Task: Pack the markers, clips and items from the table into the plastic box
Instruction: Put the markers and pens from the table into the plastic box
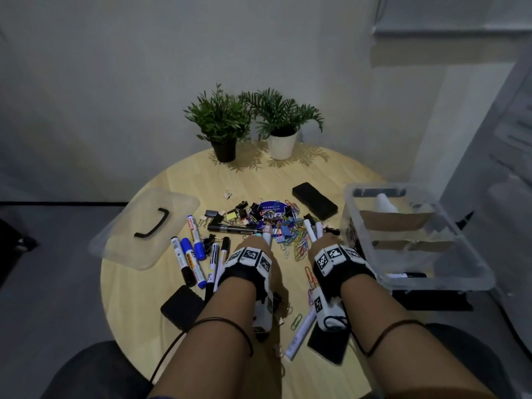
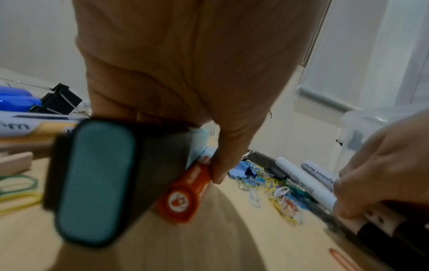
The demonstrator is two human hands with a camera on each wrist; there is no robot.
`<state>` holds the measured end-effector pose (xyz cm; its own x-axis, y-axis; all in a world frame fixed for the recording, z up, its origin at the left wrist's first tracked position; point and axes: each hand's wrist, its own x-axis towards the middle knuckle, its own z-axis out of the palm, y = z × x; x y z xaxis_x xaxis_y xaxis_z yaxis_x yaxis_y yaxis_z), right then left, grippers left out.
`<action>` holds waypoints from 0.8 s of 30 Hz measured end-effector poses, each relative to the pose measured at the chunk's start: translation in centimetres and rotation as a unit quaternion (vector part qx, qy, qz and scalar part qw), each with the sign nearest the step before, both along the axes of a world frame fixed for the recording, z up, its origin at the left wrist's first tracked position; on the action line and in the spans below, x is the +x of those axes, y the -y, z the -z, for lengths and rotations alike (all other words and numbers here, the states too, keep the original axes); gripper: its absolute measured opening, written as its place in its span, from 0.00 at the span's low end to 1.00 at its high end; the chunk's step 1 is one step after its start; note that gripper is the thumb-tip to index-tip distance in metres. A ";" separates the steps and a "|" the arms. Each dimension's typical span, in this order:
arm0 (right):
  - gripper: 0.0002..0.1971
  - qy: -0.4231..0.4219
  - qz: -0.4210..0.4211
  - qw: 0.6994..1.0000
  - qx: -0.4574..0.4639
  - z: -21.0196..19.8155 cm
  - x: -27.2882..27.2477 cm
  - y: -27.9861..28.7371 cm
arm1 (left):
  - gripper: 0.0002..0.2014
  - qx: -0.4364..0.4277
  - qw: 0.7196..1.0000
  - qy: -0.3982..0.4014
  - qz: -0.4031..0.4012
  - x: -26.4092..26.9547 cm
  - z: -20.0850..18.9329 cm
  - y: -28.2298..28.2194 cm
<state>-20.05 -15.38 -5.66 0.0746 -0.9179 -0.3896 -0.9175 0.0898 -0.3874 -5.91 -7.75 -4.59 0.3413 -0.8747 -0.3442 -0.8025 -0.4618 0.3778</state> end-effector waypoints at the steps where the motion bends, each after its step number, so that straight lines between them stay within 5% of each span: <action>1: 0.25 -0.007 -0.003 1.000 -0.022 0.0 0.0 -0.2 | 0.44 0.002 1.000 0.007 0.010 0.0 -0.3 -0.2; 3: 0.24 -0.024 -0.026 0.996 -0.085 -0.5 0.2 -1.1 | 0.38 0.012 1.000 0.015 0.023 0.4 -0.7 0.1; 6: 0.20 -0.018 -0.078 0.987 -0.141 -3.1 0.3 -3.4 | 0.16 -0.019 0.995 -0.074 -0.060 1.3 -1.6 -0.2; 13: 0.16 -0.035 -0.195 0.913 -0.358 -13.3 -5.6 -8.4 | 0.15 -0.093 0.984 -0.146 -0.045 1.4 -3.9 -6.1; 18: 0.22 -0.235 -0.182 0.916 -0.269 -13.7 -12.8 -6.2 | 0.16 -0.110 0.987 -0.117 -0.005 0.7 -4.2 -7.1; 24: 0.17 -0.312 -0.212 0.915 -0.143 -11.2 -15.3 -3.6 | 0.13 -0.096 0.988 -0.115 0.030 -0.9 -4.1 -6.9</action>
